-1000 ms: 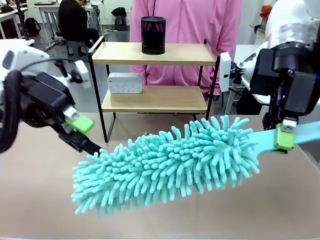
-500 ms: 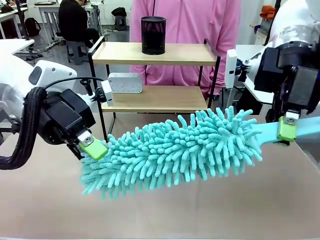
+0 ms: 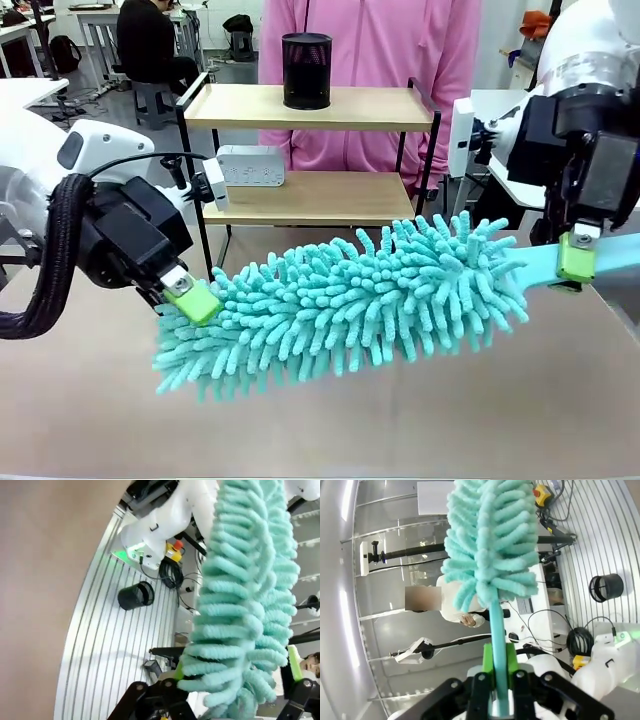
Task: Clean the shelf.
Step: Hand the Duster back to the human.
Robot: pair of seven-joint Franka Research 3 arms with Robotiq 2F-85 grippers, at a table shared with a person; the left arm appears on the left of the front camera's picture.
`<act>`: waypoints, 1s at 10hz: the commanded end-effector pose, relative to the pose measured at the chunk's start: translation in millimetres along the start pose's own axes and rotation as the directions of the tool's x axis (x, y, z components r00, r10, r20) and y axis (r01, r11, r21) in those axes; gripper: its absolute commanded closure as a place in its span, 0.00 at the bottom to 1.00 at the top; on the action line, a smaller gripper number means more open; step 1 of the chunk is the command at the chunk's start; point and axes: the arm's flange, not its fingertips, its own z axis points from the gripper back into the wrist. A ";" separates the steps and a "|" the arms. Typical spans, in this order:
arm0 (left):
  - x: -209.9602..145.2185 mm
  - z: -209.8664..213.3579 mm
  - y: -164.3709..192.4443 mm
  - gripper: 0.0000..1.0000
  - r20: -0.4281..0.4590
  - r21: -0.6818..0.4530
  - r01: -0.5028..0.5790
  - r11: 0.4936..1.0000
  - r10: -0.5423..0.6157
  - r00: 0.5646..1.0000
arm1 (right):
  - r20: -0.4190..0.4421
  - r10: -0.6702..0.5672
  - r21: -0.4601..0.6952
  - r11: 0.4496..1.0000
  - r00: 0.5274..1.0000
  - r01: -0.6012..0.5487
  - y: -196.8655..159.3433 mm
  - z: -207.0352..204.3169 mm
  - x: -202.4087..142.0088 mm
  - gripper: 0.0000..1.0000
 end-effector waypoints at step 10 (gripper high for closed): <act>-9.8 -12.9 3.6 1.00 0.001 -0.070 0.000 0.998 0.001 1.000 | 0.007 -0.002 0.008 1.000 1.000 0.002 0.4 15.0 -8.5 0.87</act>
